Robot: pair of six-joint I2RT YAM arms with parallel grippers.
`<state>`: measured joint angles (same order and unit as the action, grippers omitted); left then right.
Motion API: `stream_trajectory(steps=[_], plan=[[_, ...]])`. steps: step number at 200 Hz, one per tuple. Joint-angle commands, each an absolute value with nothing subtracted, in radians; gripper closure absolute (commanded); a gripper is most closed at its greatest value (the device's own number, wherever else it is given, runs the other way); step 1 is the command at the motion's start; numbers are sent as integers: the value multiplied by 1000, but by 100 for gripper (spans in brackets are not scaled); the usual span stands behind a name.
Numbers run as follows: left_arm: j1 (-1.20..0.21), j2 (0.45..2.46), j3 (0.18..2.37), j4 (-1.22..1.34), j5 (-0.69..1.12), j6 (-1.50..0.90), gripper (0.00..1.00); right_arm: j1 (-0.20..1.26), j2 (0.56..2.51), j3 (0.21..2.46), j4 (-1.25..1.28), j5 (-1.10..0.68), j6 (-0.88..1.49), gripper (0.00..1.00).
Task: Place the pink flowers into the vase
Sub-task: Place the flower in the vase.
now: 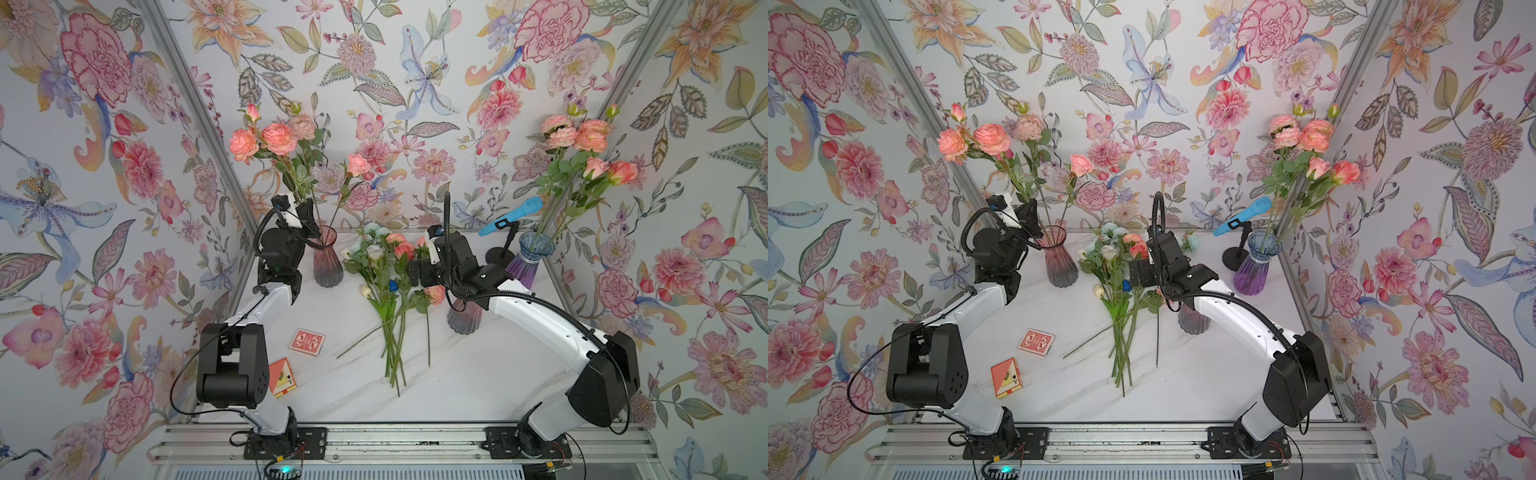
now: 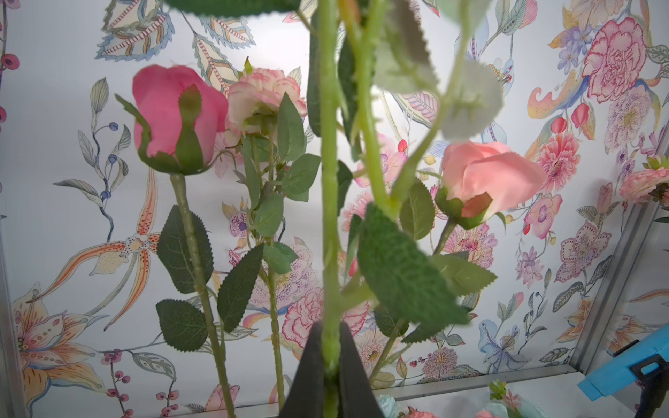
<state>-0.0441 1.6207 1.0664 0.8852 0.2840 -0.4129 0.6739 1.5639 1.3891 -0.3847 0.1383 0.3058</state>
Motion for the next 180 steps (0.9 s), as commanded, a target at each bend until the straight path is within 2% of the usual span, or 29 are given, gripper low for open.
stream_trajectory(steps=[1,8,32,46,138,157,180], plan=[[-38,1638,1033,918,324,-444,98,678,1553,1430,-406,138,302,1],[-37,1638,1028,919,327,-443,94,678,1551,1431,-406,137,301,1],[-37,1631,1024,916,332,-440,92,678,1551,1434,-410,138,301,1],[-38,1627,1023,914,332,-436,86,679,1554,1437,-410,134,304,1],[-37,1608,1033,876,331,-403,77,682,1558,1443,-410,132,300,1],[-38,1605,1038,869,333,-398,71,681,1555,1440,-409,133,299,1],[-37,1596,1040,856,331,-392,68,678,1554,1440,-410,131,298,1]])
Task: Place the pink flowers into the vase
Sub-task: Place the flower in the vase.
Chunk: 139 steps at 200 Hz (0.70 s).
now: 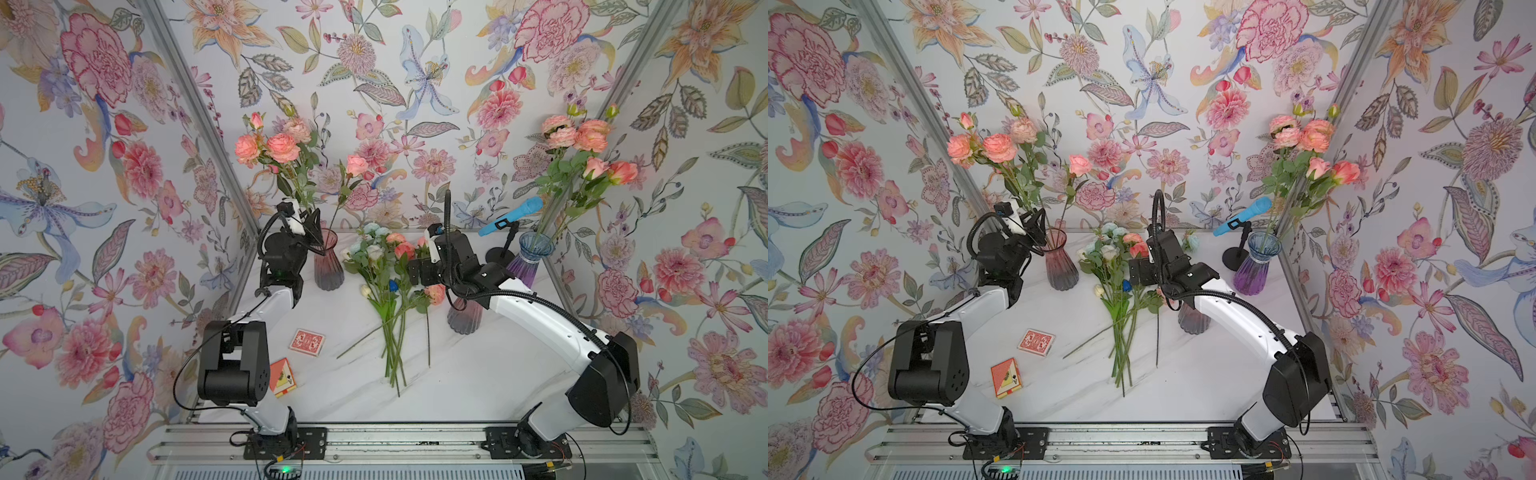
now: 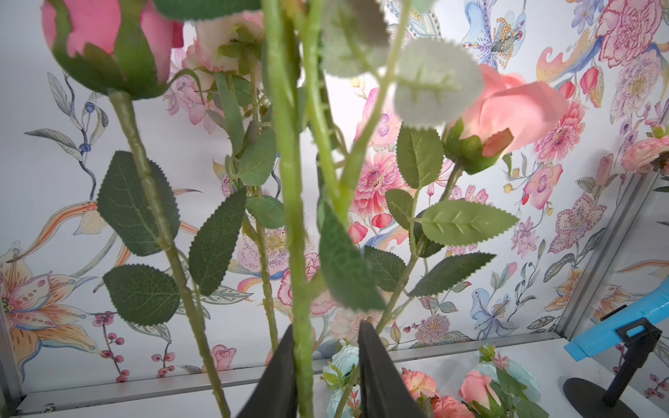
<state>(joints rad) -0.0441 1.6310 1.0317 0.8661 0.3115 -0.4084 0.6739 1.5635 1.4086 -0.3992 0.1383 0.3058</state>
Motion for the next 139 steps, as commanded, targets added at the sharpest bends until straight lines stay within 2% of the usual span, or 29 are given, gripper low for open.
stream_trajectory(steps=[1,109,125,139], plan=[[-37,1596,1039,856,330,-392,68,679,1554,1440,-410,131,298,1],[-38,1531,1016,816,316,-384,61,679,1534,1425,-410,131,298,1],[-38,1523,1009,812,314,-384,51,679,1529,1420,-409,132,298,1],[-38,1518,1006,804,313,-381,50,678,1526,1420,-410,133,298,0]])
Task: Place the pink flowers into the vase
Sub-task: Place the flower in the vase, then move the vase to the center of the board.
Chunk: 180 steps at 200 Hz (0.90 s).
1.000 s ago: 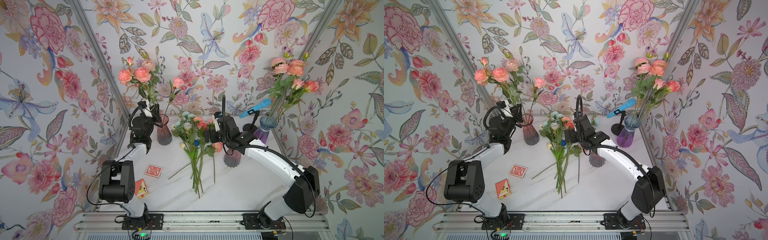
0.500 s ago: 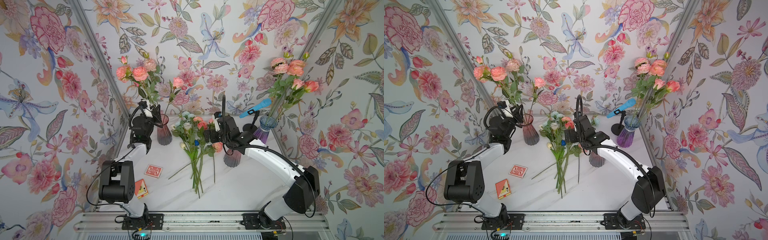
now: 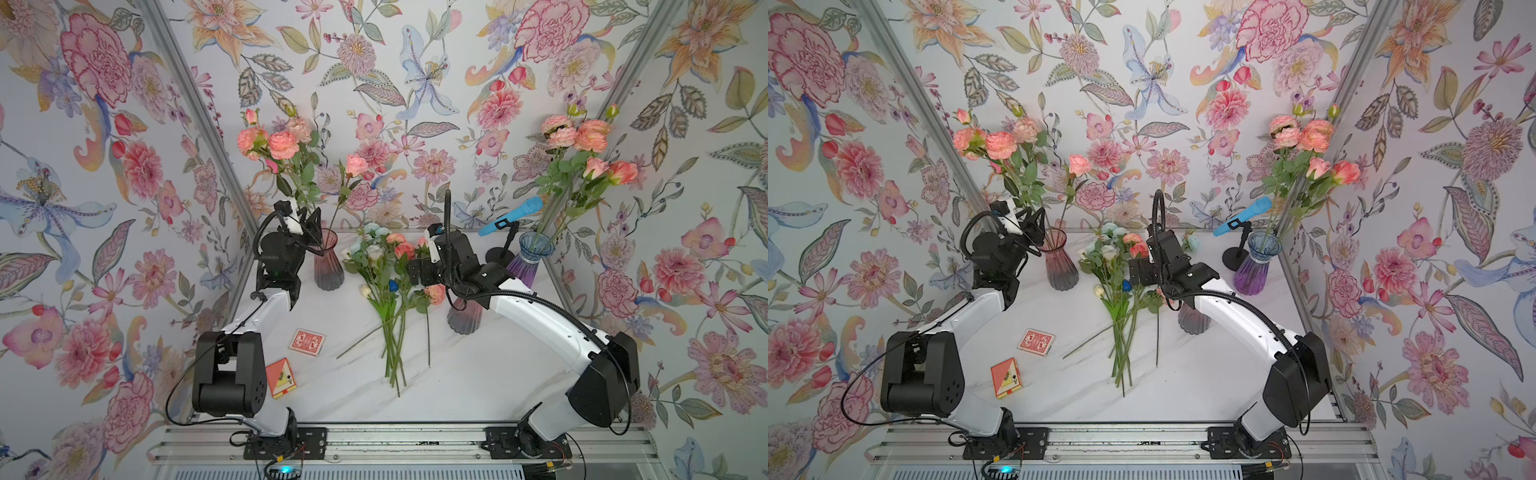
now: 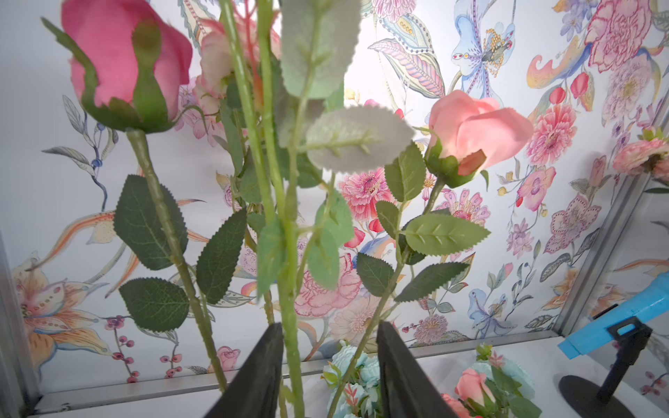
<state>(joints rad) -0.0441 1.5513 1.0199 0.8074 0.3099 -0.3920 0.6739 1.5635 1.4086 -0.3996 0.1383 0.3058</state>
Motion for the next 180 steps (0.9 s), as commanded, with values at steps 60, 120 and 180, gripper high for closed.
stream_trajectory(steps=[60,120,180], plan=[[-39,1493,979,787,312,-379,41,679,1511,1418,-409,134,296,1],[-48,1477,966,776,318,-371,39,675,1493,1419,-409,145,287,0],[-73,1462,963,768,319,-358,34,654,1427,1405,-409,180,265,1]])
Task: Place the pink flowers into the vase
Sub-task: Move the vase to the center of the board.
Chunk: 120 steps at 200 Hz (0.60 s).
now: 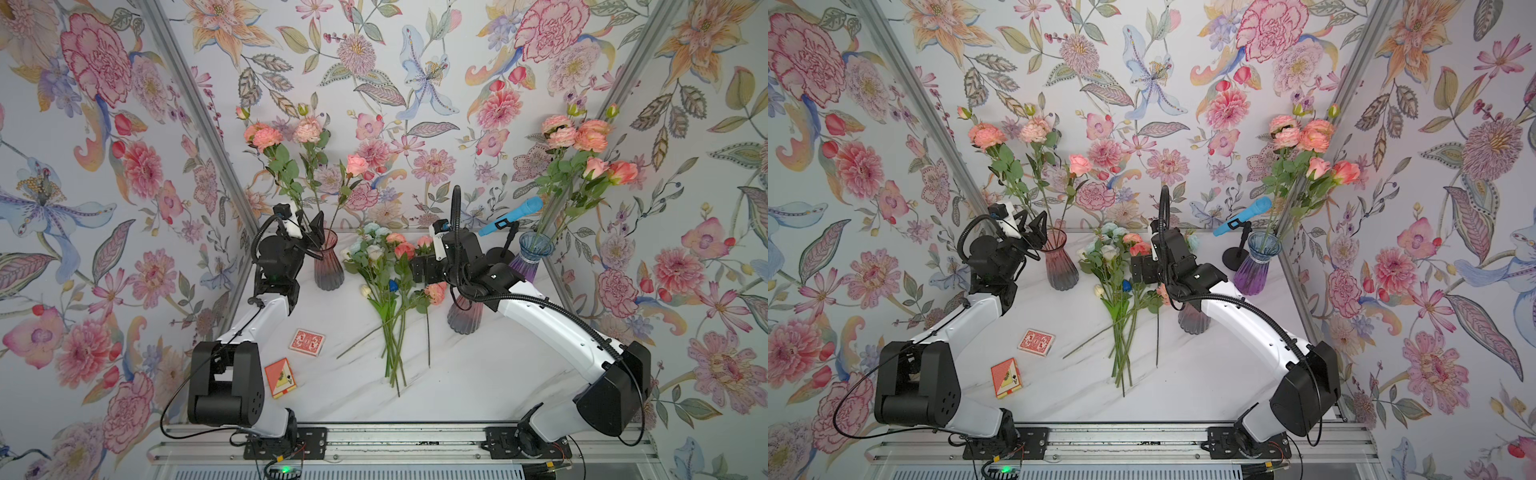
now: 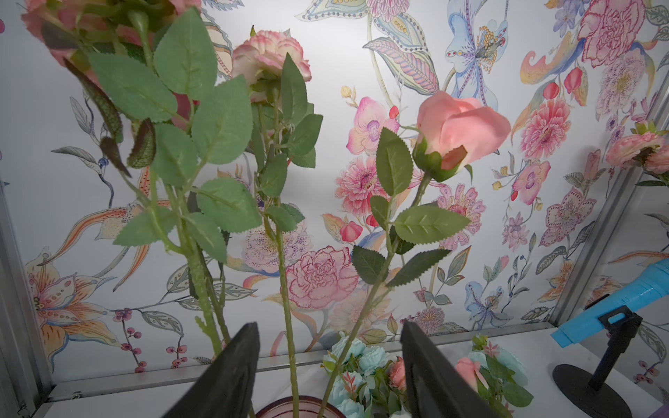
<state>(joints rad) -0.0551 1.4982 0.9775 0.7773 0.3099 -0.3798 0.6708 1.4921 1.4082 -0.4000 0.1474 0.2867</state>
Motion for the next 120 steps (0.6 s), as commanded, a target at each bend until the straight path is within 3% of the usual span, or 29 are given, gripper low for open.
stream_trajectory(steps=[1,75,120], plan=[[-73,1461,963,768,319,-357,34,654,1425,1404,-410,181,265,1],[-111,1456,962,762,313,-341,32,571,1317,1340,-465,187,264,1],[-139,1441,967,738,305,-320,25,525,1272,1286,-480,177,269,1]])
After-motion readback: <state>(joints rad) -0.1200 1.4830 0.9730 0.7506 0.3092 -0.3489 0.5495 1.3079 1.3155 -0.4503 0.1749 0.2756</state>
